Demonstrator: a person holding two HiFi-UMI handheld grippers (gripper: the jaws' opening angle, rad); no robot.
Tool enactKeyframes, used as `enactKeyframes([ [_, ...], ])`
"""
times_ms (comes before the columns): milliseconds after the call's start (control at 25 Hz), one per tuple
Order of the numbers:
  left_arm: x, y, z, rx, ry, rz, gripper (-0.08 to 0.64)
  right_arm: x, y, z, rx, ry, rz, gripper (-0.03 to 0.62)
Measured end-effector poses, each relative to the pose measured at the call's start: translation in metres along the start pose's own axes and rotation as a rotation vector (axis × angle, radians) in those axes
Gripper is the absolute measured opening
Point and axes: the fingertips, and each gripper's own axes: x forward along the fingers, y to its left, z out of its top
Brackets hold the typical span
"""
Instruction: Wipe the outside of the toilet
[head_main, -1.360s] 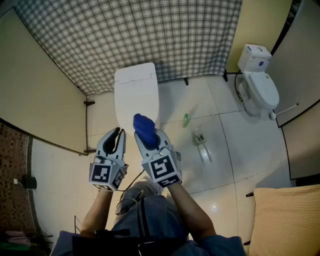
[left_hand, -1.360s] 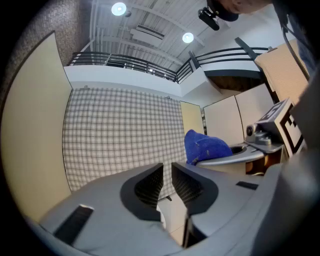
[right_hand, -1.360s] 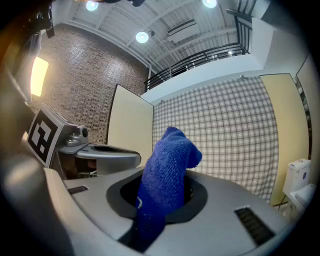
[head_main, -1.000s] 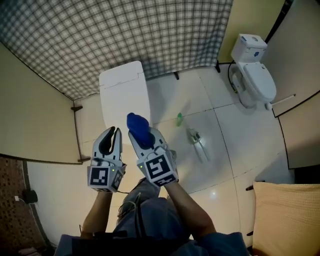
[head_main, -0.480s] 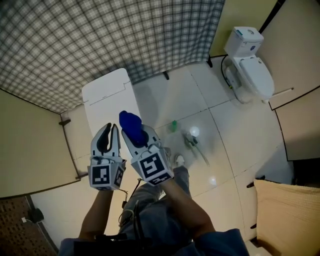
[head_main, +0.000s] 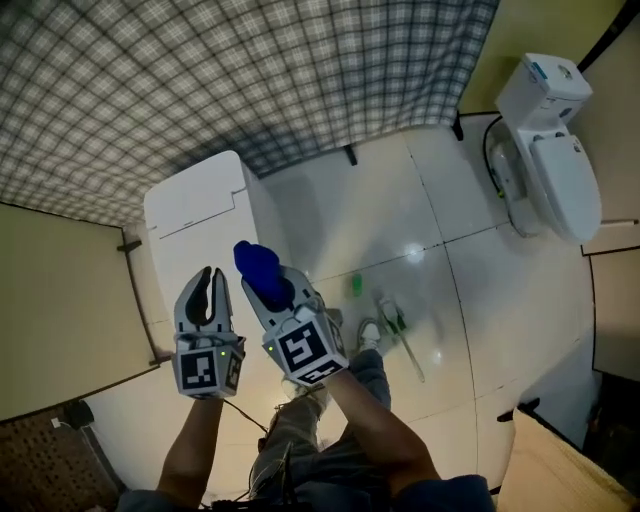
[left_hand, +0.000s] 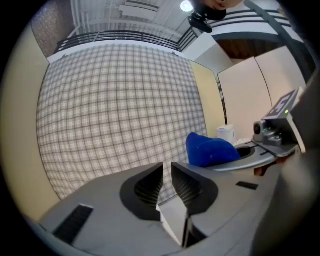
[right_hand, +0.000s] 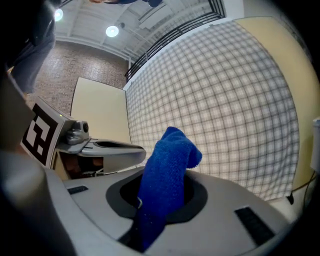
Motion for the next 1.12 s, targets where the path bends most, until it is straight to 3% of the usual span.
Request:
enactKeyframes([
  [240, 0.111, -0.014, -0.063, 0.111, 0.030, 0.001, 0.061, 0.066, -0.108, -0.081, 0.100, -0.025, -0.007, 0.074],
  [440, 0.172, -0.017, -0.108, 0.199, 0.018, -0.009, 0.061, 0.128, -0.154, -0.156, 0.141, -0.001, 0.011, 0.074],
  [680, 0.221, -0.016, -0.135, 0.300, -0.018, -0.026, 0.060, 0.184, -0.160, -0.216, 0.137, 0.006, 0.079, 0.074],
  [920, 0.235, -0.022, -0.151, 0.423, -0.046, -0.038, 0.060, 0.246, -0.174, -0.269, 0.231, -0.019, 0.093, 0.074],
  [1120, 0.246, -0.018, -0.159, 0.436, -0.073, -0.038, 0.060, 0.289, -0.185, -0.301, 0.266, -0.028, 0.089, 0.074],
])
